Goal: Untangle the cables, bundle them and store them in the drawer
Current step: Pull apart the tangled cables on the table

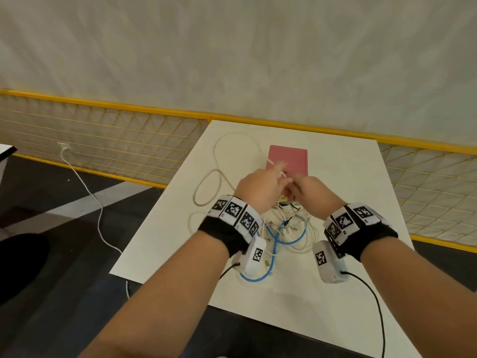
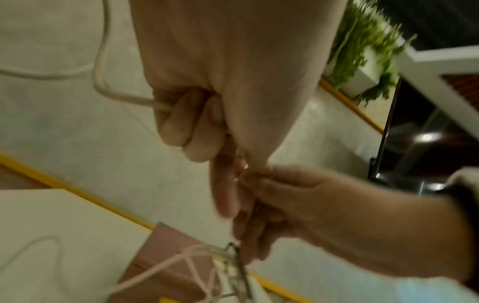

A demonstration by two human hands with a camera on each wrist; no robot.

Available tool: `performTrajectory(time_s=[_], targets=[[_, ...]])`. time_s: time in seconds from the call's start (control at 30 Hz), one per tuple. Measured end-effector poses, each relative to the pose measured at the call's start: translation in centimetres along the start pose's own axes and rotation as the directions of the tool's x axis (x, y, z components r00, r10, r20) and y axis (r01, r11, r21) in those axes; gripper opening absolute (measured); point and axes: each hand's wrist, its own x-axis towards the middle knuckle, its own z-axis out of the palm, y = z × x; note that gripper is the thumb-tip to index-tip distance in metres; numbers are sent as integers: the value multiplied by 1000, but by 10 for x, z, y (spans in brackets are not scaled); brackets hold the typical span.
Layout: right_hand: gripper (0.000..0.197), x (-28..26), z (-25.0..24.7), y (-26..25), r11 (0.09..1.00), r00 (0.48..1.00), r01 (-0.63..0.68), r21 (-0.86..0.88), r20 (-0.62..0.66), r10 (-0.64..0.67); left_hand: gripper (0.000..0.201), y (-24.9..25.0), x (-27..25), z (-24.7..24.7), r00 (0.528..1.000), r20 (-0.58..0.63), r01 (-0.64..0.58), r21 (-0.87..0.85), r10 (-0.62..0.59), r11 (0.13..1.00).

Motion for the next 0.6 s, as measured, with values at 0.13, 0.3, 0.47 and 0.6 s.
performTrajectory(time_s=[0.13,0.3,0.47,0.6], targets=[[20,1,2,11,1000,1000,-5,5,-7,5,35,-4,3,-6,992,-118,-42,94,53,995],[21,-5,16,45,986,984,-167,11,61,166,30,-4,-1,-40,902,-423,-136,-92,85,986],[24,-2,9,45,987,988,-154,39,3,154,28,-11,-5,-48,852,-523,-154,-188,34,970],[19,-2,3,43,991,990,-129,22,-51,130,26,-22,-4,-50,826,-559,-99,-273,-74,957]])
